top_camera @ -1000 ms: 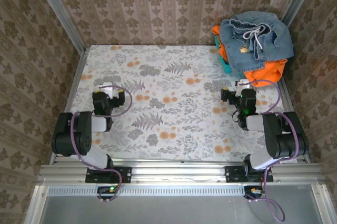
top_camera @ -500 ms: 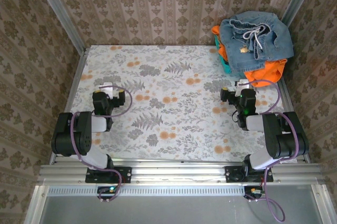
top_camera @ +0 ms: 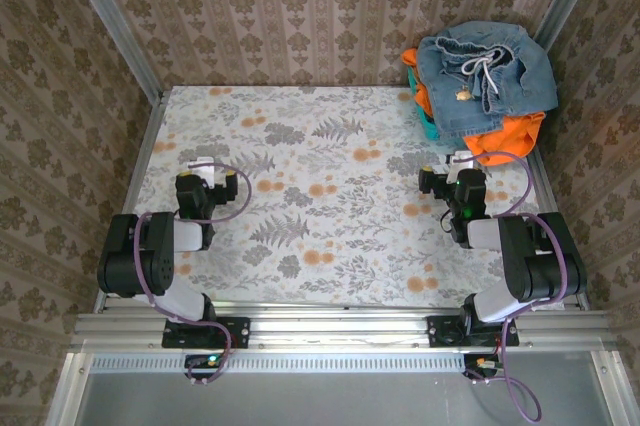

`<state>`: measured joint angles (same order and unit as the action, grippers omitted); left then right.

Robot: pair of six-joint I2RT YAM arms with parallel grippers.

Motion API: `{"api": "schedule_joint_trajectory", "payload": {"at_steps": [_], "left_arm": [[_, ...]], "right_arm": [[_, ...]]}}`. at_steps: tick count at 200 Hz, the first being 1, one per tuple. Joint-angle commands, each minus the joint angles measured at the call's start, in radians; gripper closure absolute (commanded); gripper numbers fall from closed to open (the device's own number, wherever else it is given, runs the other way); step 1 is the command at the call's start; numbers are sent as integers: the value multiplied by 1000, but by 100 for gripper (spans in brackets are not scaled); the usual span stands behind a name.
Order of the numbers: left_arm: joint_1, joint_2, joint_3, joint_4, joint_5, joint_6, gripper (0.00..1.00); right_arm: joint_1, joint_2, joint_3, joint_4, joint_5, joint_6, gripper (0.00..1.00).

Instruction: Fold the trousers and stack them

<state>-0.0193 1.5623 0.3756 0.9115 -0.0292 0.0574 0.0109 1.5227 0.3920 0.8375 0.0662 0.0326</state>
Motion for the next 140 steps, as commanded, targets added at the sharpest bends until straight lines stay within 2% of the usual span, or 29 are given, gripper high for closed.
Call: {"api": "schedule_joint_trajectory", "payload": {"at_steps": [1, 118, 140], "left_arm": [[-7, -4, 18, 9, 11, 18, 0], [-18, -5, 11, 20, -9, 23, 0], [-3, -5, 19, 5, 23, 16, 0]], "right_arm": [[5, 9, 22, 5, 5, 0, 0], [4, 7, 20, 9, 4, 1, 0], [5, 7, 19, 9, 4, 1, 0]]}}
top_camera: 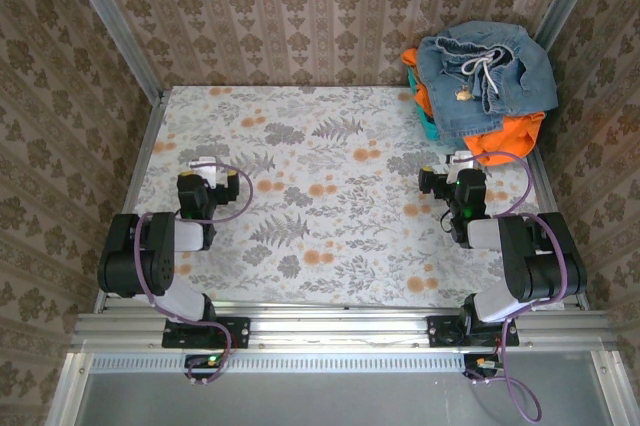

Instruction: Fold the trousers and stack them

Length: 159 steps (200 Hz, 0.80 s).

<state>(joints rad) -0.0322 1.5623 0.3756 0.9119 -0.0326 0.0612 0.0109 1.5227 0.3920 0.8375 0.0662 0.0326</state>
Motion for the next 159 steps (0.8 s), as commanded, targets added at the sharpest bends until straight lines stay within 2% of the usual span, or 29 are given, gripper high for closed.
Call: {"api": "schedule_joint_trajectory", "payload": {"at_steps": [1, 66, 78, 94, 108, 121, 140, 159], "left_arm": [[10, -5, 19, 4, 28, 12, 0], [18, -5, 22, -1, 33, 6, 0], [10, -23, 24, -15, 32, 17, 0], [-42, -159, 54, -177, -9, 69, 0], [-98, -309, 91, -326, -35, 100, 0], [-132, -451, 133, -441, -14, 80, 0], [-161, -637, 224, -603, -3, -43, 0], [-166, -776, 319, -756, -53, -278, 0]], "right_arm": [[5, 7, 20, 8, 4, 1, 0], [4, 7, 20, 8, 7, 0, 0], [38, -31, 39, -41, 98, -14, 0], [139, -145, 192, -383, 286, -72, 0], [210, -208, 357, -634, 350, -87, 0], [265, -237, 519, -843, 381, -64, 0], [316, -247, 783, -1188, 425, 99, 0], [312, -265, 965, -1419, 349, 275, 0]]}}
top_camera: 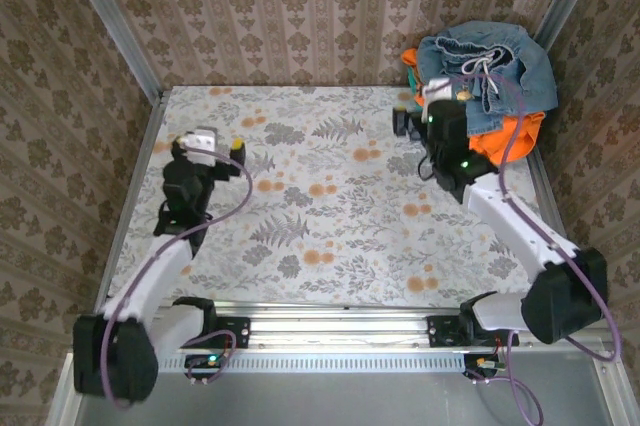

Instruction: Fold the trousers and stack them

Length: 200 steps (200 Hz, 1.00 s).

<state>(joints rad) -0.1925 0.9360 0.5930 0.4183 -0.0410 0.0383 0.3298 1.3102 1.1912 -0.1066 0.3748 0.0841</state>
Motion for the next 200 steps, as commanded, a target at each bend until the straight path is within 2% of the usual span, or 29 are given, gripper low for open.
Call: {"api": "schedule_joint_trajectory", "payload": {"at_steps": [1, 15, 21, 32, 38, 49, 63, 80, 92, 115, 129, 155, 179, 200], "left_arm": [[-5, -156, 106, -270, -46, -268, 0], [-2, -269, 152, -425, -80, -498, 0], [1, -324, 151, -456, -72, -517, 0], [6, -448, 78, -390, -78, -541, 0], [15, -514, 21, -335, -70, -564, 0], [46, -578, -22, -329, -60, -617, 0], [95, -560, 11, -438, -7, -656, 1], [128, -480, 39, -506, 65, -699, 5], [134, -421, 45, -538, 92, -716, 6], [140, -322, 42, -582, 90, -771, 6], [140, -270, 38, -596, 111, -800, 7], [140, -170, 17, -536, 228, -815, 8], [139, -100, 1, -447, 320, -815, 9], [137, -54, 5, -396, 370, -807, 9]], "right_arm": [[-8, -54, 168, -477, 38, 229, 0], [-27, -130, 136, -470, -1, 387, 0], [-51, -175, 102, -440, -40, 452, 0], [-114, -257, 14, -330, -191, 490, 0], [-142, -294, -25, -289, -230, 510, 1], [-161, -334, -57, -274, -217, 525, 2], [-161, -321, -43, -300, -152, 504, 3], [-161, -230, 41, -346, -124, 481, 10], [-163, -134, 123, -382, -78, 454, 11], [-188, 51, 286, -414, 60, 394, 5], [-223, 162, 371, -414, 93, 390, 2], [-274, 326, 500, -422, 152, 438, 0], [-331, 455, 599, -412, 87, 521, 0], [-352, 565, 703, -458, 104, 543, 0]]}}
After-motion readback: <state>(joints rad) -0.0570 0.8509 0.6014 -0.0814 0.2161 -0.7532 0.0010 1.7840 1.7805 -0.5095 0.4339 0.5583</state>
